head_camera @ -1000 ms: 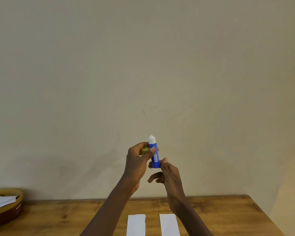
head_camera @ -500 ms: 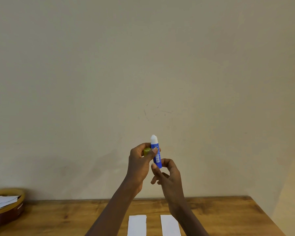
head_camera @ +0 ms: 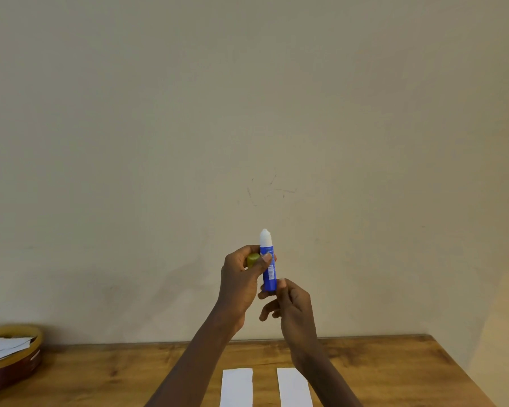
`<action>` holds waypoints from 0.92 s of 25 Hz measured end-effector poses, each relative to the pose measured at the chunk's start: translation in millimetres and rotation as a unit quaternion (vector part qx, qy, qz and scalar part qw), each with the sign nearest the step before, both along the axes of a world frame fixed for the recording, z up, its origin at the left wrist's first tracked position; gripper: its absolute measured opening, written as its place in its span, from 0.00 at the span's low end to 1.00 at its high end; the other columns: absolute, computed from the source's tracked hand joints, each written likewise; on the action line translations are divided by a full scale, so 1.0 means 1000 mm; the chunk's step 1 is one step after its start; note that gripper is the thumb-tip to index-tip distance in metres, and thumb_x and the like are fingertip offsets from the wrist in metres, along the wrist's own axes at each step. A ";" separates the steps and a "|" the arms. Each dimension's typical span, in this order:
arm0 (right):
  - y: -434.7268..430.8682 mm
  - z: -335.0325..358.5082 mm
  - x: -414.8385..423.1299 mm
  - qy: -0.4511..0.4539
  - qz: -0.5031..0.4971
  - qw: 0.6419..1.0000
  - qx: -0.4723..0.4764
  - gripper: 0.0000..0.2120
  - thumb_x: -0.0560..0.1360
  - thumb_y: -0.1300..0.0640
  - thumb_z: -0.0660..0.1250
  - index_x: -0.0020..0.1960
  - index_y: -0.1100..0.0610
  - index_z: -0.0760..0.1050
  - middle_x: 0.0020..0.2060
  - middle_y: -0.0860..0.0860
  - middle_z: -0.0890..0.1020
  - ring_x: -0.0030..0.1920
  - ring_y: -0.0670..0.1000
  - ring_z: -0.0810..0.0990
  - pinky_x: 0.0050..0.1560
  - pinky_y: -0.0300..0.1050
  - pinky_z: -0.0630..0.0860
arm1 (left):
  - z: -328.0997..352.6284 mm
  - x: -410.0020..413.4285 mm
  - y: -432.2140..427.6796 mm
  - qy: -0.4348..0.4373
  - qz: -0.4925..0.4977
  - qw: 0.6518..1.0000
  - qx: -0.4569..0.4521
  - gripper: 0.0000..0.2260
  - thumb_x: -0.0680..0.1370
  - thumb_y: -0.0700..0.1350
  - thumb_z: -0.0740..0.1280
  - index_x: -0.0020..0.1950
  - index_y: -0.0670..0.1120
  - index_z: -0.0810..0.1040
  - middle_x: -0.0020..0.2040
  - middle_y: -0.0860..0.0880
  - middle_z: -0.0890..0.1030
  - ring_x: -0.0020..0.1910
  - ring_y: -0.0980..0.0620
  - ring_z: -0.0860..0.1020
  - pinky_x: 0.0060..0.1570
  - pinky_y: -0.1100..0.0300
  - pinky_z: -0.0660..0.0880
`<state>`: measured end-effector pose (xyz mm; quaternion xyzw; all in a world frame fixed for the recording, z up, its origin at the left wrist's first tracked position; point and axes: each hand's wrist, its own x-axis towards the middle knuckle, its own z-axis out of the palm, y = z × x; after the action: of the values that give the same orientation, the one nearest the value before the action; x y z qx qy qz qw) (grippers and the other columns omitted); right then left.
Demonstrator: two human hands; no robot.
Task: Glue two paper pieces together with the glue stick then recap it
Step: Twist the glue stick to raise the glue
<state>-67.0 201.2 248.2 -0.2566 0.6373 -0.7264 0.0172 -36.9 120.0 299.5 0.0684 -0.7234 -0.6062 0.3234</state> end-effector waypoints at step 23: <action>-0.003 0.004 0.008 -0.001 -0.012 1.000 -0.024 0.05 0.76 0.55 0.58 0.49 0.53 0.71 0.42 0.48 0.78 0.26 0.42 0.77 0.30 0.28 0.74 | 0.004 0.004 0.000 0.004 -0.013 1.000 0.017 0.11 0.75 0.41 0.63 0.56 0.40 0.73 0.56 0.39 0.79 0.52 0.43 0.78 0.49 0.58 0.75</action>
<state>-58.6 198.2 252.1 -0.2484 0.6224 -0.7422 0.0029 -32.5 120.2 303.4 0.0614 -0.7125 -0.6229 0.3171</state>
